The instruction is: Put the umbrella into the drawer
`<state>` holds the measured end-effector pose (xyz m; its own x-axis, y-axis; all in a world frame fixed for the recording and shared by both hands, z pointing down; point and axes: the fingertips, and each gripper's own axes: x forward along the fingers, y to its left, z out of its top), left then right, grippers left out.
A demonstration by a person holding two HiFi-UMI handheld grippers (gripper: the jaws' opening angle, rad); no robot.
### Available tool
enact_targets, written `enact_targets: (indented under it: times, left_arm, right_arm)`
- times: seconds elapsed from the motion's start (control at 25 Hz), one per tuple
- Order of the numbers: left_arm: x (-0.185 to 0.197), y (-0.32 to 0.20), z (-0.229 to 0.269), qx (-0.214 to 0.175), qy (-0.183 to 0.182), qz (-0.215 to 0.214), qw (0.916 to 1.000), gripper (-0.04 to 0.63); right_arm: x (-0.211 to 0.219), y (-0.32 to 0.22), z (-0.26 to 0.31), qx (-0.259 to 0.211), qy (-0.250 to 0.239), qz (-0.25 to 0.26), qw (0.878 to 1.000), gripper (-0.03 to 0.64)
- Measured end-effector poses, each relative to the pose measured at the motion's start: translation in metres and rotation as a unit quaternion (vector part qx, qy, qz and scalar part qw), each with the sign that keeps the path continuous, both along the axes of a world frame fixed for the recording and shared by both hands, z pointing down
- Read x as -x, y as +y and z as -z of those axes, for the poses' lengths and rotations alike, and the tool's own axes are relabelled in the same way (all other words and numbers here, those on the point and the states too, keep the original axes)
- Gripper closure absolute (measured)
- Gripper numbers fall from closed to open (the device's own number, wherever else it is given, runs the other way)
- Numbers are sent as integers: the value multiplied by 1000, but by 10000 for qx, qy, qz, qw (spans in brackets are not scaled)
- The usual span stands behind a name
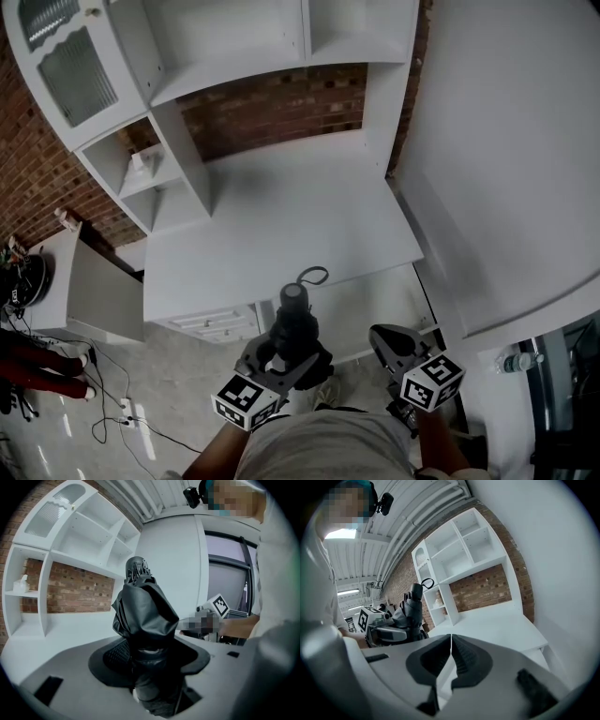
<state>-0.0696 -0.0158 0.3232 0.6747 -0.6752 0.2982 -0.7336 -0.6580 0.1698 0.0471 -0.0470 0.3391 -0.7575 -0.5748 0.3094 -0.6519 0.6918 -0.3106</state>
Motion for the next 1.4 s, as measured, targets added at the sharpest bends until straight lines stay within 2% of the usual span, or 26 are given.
enact_targets:
  times: [0.4,0.6,0.76,1.4]
  left_arm:
    - [-1,-22,11,-142,62,195,9997,328]
    - [4,-25,10,-107,-1,218,9997,328]
    - [7,-26,8,-47,-48,192,9998,328]
    - [22,-70,-4,68,-570,-524,9970,328]
  right_arm:
    - [-1,-26,6,-80,-2,156,9998,588]
    - [0,-27,3,-30,23,142,9999,589]
    - [0,-27,0,-12,-138,64,9999,589]
    - [-6,-42,-9,323,-98,-699,9970,589]
